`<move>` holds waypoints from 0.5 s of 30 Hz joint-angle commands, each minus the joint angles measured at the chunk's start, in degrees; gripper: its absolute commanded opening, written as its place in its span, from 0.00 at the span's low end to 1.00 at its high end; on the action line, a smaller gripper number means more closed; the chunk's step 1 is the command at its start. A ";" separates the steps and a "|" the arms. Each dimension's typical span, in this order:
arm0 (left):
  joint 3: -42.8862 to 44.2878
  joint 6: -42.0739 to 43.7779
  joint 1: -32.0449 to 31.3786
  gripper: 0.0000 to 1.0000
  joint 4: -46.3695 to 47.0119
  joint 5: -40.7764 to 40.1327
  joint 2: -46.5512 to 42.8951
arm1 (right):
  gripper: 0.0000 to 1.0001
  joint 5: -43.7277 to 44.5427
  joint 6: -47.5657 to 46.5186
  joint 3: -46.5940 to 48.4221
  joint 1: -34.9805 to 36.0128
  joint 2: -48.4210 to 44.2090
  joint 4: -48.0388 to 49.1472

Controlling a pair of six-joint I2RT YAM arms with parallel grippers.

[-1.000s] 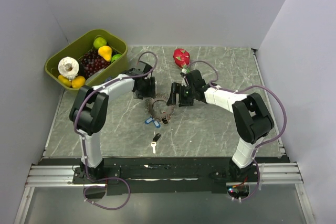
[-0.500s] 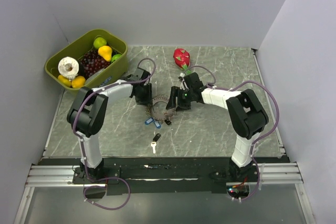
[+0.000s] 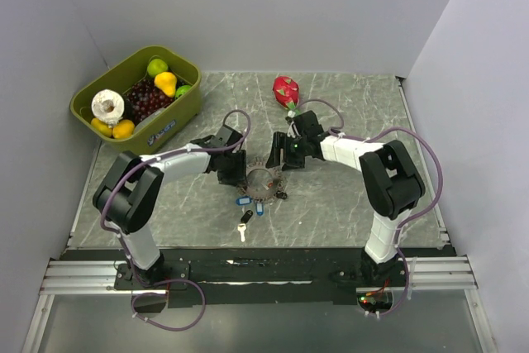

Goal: Put the keys on the keyring

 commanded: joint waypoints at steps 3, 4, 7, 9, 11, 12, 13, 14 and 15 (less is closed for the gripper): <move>2.54 -0.83 0.10 0.56 -3.25 -4.36 -4.95 | 0.73 2.83 -2.50 3.14 -0.29 -4.18 -1.70; 3.42 -0.74 0.27 0.59 -3.25 -4.63 -5.39 | 0.73 3.53 -2.85 3.23 -0.29 -4.35 -2.22; 4.48 -0.22 1.15 0.63 -2.99 -4.37 -7.06 | 0.73 4.85 -3.99 3.75 -0.29 -4.62 -3.36; 4.57 0.05 2.38 0.64 -2.55 -3.50 -7.94 | 0.72 6.08 -4.61 4.54 -0.29 -4.35 -3.98; 3.78 -0.13 4.22 0.64 -1.15 -0.87 -8.73 | 0.71 6.52 -5.14 5.24 -0.29 -3.83 -4.94; 3.34 -0.30 5.01 0.65 -0.53 0.27 -9.08 | 0.71 6.78 -5.40 5.77 -0.38 -3.74 -5.21; 2.12 -0.48 5.63 0.65 1.13 2.81 -9.34 | 0.70 7.05 -5.66 5.95 -0.29 -3.48 -5.65; 1.41 -0.83 7.03 0.65 1.84 3.96 -9.96 | 0.68 7.05 -5.67 6.13 -0.29 -3.21 -5.83; 0.36 -0.92 7.56 0.65 2.54 5.37 -10.22 | 0.66 7.31 -5.75 6.30 -0.29 -3.12 -6.00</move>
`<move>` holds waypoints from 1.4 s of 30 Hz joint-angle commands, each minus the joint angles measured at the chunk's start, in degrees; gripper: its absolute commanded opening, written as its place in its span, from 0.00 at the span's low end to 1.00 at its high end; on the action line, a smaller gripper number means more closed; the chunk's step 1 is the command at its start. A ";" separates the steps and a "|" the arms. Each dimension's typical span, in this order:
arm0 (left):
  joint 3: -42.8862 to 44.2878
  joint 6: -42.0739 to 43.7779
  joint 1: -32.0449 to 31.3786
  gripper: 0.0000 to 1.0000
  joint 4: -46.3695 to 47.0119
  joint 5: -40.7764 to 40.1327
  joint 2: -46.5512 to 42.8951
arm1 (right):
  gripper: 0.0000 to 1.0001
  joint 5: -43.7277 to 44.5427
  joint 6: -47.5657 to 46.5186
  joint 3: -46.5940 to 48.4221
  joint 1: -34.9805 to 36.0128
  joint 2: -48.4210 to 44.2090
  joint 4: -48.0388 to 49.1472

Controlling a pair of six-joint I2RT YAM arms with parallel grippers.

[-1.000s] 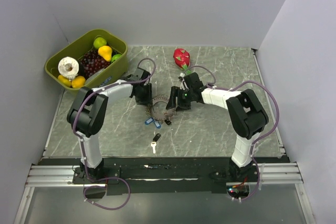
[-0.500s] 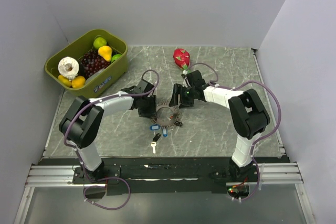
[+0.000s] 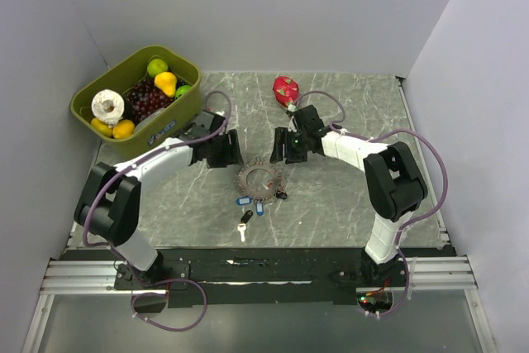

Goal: Put the keys on the keyring

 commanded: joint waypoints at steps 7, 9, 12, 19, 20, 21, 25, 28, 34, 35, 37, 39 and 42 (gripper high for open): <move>-4.74 -2.04 5.57 0.65 8.12 13.09 -3.41 | 0.53 1.23 -0.39 2.23 -0.53 -0.26 -1.00; -5.00 -2.13 5.75 0.65 8.48 13.97 -3.41 | 0.52 1.06 -0.13 2.14 -0.44 0.19 -1.08; -5.00 -2.22 5.75 0.65 8.83 14.32 -3.06 | 0.50 0.71 0.05 2.14 -0.62 0.98 -1.43; -5.00 -2.22 5.75 0.65 9.09 14.85 -2.45 | 0.42 -0.09 -0.30 3.20 -0.97 3.87 -2.49; -4.91 -2.13 5.75 0.65 8.92 14.68 -2.44 | 0.41 -0.09 -0.22 2.85 -0.97 3.88 -2.40; -4.83 -2.04 5.84 0.65 8.83 14.41 -2.53 | 0.40 -0.09 -0.13 2.67 -0.97 3.88 -2.05; -4.47 -1.43 5.84 0.65 7.86 13.53 -2.71 | 0.37 -1.05 -0.04 2.50 -1.15 4.40 -1.44; -4.47 -1.34 5.84 0.65 7.95 13.62 -2.62 | 0.33 -2.11 0.31 2.32 -1.15 5.02 -0.65; -4.30 -1.16 5.84 0.65 7.95 13.71 -2.27 | 0.22 -2.55 0.40 2.85 -1.23 5.90 -0.73; -4.12 -1.07 5.84 0.65 7.78 13.53 -2.27 | 0.19 -2.46 0.40 2.67 -1.23 5.81 -0.73; -3.86 -0.90 5.75 0.65 7.51 13.36 -2.27 | 0.09 -2.29 0.31 2.58 -1.15 5.55 -0.73; -3.33 -0.81 5.84 0.65 7.16 13.01 -2.44 | 0.03 -2.11 -0.21 2.67 -1.23 5.20 -0.82; -2.98 -0.72 5.75 0.65 7.16 12.74 -2.97 | 0.00 -0.88 -1.44 3.46 -1.23 4.15 -1.78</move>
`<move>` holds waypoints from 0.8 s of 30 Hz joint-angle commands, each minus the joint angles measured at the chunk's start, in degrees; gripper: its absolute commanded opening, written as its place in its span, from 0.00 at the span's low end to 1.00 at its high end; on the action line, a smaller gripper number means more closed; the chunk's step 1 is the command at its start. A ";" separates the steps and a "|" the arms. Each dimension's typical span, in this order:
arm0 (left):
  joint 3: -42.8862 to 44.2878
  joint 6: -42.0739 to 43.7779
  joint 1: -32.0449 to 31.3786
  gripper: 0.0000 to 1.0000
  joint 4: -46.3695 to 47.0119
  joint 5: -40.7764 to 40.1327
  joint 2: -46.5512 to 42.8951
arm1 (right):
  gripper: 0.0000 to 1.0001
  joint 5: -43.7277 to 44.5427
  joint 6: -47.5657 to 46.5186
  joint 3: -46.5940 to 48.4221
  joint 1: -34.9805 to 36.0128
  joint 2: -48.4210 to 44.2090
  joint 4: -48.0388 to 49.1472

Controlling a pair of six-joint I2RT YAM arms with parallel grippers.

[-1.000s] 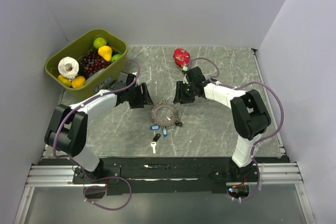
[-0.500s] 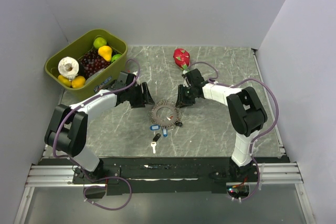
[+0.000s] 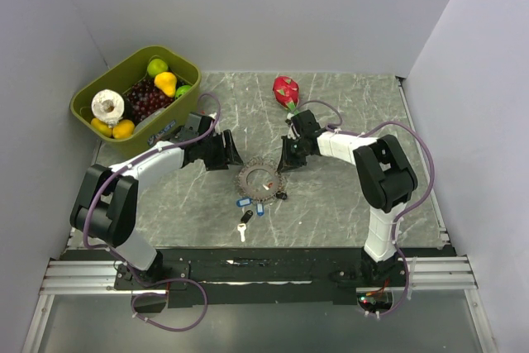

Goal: Put the keys on the keyring

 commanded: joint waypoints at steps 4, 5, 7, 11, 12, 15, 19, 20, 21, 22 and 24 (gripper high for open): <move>2.25 0.81 0.26 0.65 0.76 -0.48 -2.80 | 0.00 2.75 -4.45 4.17 -0.49 -4.37 -1.66; 2.25 0.90 0.26 0.65 0.93 -0.66 -3.15 | 0.00 3.28 -5.67 4.69 -0.49 -4.98 -2.19; 2.25 1.34 0.35 0.65 1.37 -0.66 -4.20 | 0.00 3.11 -7.26 4.79 -0.40 -7.09 -2.02; 3.12 2.22 0.44 0.65 1.29 -1.27 -5.88 | 0.00 1.54 -12.70 4.53 -0.40 -11.57 -1.58; 3.30 2.39 0.44 0.65 1.20 -1.54 -6.23 | 0.00 0.40 -13.59 4.17 -0.40 -13.67 -0.36; 3.83 3.18 0.53 0.65 1.29 -2.24 -7.72 | 0.00 -1.36 -16.57 3.47 -0.49 -17.10 0.62; 3.57 4.32 0.61 0.66 2.69 -1.72 -10.00 | 0.00 -5.66 -20.09 0.23 -0.40 -21.06 4.30; 3.48 4.50 0.61 0.66 3.04 -0.93 -10.45 | 0.00 -7.07 -20.80 -0.48 -0.40 -21.77 5.18; 3.30 5.11 0.61 0.66 4.09 -0.40 -11.32 | 0.00 -8.22 -21.59 -1.10 -0.32 -23.17 5.80; 3.04 5.47 0.70 0.66 4.53 0.13 -11.76 | 0.00 -11.10 -22.81 -2.06 -0.32 -23.79 7.11; 2.86 6.52 0.61 0.66 5.85 1.36 -13.60 | 0.00 -13.23 -25.26 -2.25 -0.23 -25.37 6.60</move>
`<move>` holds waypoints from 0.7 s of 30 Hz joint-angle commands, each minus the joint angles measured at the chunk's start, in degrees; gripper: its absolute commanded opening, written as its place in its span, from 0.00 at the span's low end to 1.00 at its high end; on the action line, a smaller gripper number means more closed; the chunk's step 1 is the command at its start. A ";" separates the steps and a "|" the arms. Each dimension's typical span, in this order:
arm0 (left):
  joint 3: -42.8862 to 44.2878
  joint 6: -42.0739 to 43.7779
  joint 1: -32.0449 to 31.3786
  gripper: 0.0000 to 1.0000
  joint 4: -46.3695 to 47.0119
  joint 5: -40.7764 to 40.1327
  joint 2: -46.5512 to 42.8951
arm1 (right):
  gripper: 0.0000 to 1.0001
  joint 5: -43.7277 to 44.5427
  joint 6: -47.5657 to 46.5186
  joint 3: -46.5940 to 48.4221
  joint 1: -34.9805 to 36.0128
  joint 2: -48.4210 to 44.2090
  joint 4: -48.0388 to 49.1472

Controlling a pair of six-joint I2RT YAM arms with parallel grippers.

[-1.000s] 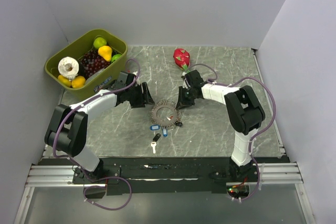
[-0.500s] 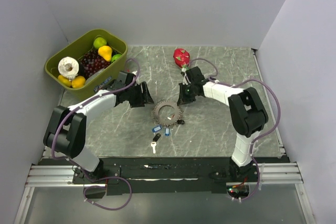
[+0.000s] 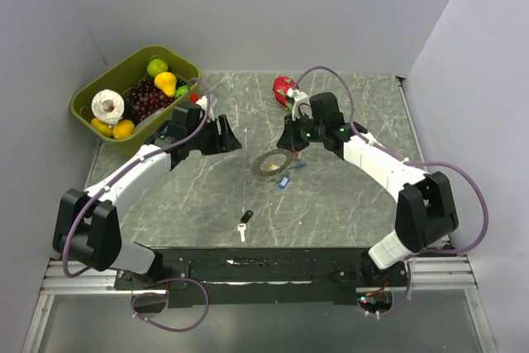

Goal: Put the keys on the keyring

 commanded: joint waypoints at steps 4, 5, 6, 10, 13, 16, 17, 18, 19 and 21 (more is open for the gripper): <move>0.17 4.91 0.18 0.67 6.91 3.62 -7.66 | 0.00 -9.13 -9.29 0.53 -0.05 -5.45 0.95; -0.01 5.35 0.18 0.67 7.44 4.05 -8.36 | 0.00 -10.27 -9.74 0.89 -0.05 -5.63 0.33; -0.01 6.14 0.18 0.66 8.05 5.54 -9.32 | 0.00 -11.24 -10.00 1.59 -0.05 -5.71 -0.02; -0.10 7.38 0.18 0.60 11.65 11.25 -10.39 | 0.00 -15.98 -10.10 2.56 -0.05 -6.15 -0.55; -0.36 7.56 0.18 0.56 14.37 16.33 -10.83 | 0.00 -19.41 -9.30 2.65 0.04 -6.94 0.50; -1.32 7.20 0.18 0.53 17.10 21.43 -11.44 | 0.00 -21.79 -8.95 2.65 0.04 -8.26 1.29; -1.67 6.77 0.18 0.52 18.94 22.68 -11.62 | 0.00 -22.14 -8.86 2.65 0.04 -9.22 1.47; -2.03 6.59 0.18 0.52 19.74 23.65 -11.79 | 0.00 -23.36 -8.52 2.47 -0.05 -9.75 2.17; -2.38 6.33 0.18 0.52 20.62 26.70 -11.80 | 0.00 -24.25 -8.60 2.47 -0.05 -10.11 2.43; -2.73 5.45 0.18 0.52 22.73 28.66 -11.45 | 0.00 -25.04 -8.25 2.91 0.04 -11.07 2.44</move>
